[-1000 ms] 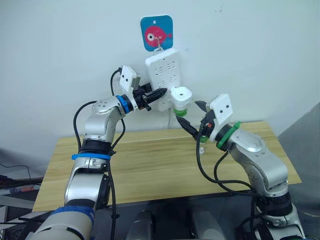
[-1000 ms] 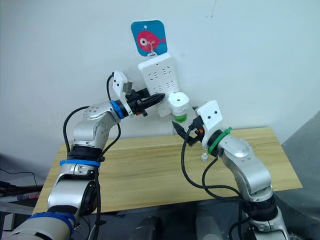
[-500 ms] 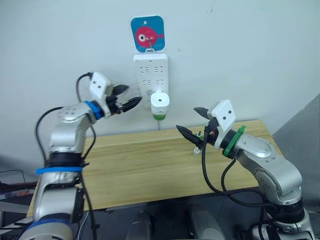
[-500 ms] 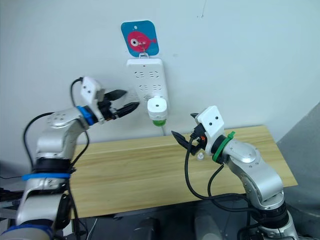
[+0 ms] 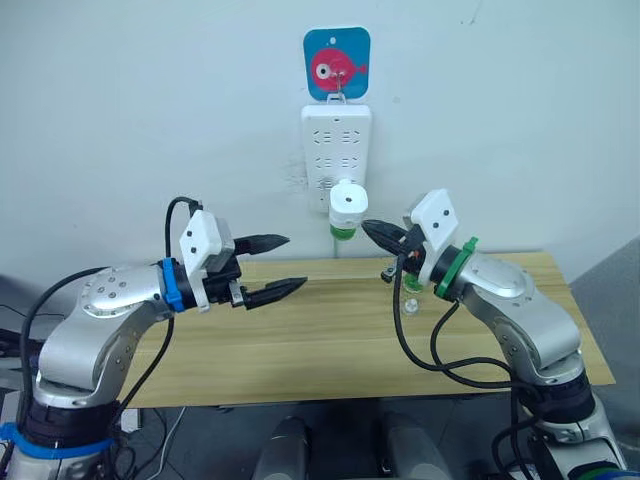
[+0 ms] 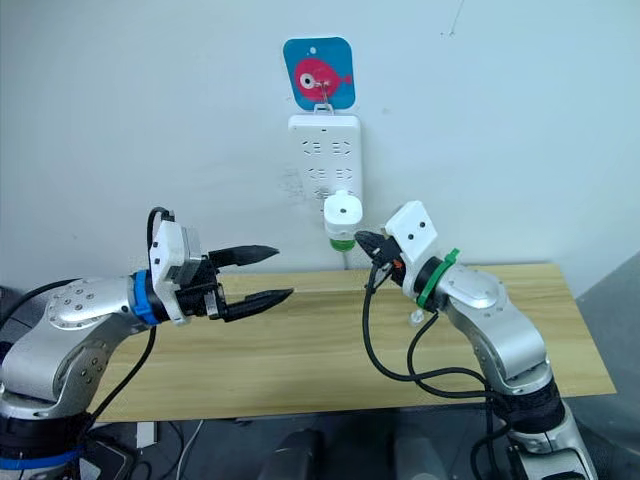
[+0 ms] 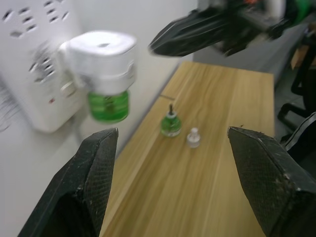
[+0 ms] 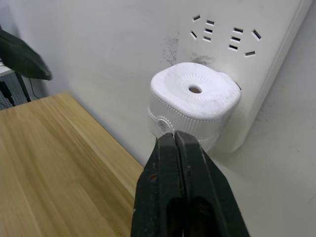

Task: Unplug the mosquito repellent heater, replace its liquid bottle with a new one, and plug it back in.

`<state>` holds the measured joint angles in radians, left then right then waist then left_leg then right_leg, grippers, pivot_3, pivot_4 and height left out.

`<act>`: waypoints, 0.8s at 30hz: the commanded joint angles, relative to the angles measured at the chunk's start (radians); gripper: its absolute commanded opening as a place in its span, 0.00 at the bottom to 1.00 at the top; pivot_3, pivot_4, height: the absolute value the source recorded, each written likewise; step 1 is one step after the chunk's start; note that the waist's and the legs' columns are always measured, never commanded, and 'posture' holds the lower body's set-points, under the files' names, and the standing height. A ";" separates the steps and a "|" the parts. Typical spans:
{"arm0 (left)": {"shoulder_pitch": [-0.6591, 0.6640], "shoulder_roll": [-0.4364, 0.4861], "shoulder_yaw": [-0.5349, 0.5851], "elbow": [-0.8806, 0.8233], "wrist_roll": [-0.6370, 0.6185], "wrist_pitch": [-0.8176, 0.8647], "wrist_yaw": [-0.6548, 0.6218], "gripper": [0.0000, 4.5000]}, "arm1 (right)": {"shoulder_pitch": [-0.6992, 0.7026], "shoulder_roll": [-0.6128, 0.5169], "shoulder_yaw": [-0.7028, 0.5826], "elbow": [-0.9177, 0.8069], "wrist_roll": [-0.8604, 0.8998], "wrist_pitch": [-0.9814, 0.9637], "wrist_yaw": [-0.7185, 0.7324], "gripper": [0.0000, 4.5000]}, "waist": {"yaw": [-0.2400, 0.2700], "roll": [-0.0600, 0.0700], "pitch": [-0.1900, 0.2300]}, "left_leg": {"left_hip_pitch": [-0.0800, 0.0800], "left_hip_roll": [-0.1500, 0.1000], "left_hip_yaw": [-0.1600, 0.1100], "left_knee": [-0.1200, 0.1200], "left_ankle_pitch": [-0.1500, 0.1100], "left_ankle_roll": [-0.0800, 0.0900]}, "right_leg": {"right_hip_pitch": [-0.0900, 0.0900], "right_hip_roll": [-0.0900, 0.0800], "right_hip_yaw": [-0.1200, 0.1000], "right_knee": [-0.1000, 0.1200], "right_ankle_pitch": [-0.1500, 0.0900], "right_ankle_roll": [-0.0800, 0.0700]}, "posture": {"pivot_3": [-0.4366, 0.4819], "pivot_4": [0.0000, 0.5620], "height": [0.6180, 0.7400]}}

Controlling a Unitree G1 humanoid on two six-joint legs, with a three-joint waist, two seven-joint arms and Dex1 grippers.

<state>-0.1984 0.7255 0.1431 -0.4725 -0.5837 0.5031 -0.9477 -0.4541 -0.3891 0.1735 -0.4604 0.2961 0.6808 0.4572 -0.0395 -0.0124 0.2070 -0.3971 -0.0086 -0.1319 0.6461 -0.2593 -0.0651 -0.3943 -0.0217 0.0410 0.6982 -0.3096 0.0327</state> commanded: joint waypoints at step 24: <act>-0.008 -0.031 -0.035 -0.022 -0.005 -0.026 0.043 0.83 | -0.057 0.062 0.024 0.054 -0.044 -0.009 -0.013 0.01 | 0.006 0.000 0.000 | 0.000 0.001 0.000 0.000 0.000 0.000 | 0.000 0.001 0.000 0.000 0.000 0.000 | 0.48 0.30 0.94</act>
<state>-0.1928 0.6981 0.1109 -0.4939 -0.5873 0.4937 -0.9052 -0.4961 -0.3295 0.2179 -0.3865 0.2571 0.6782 0.4518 -0.0340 -0.0124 0.2070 -0.3970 -0.0080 -0.1318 0.6459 -0.2593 -0.0652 -0.3944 -0.0205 0.0407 0.6981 -0.3096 0.0325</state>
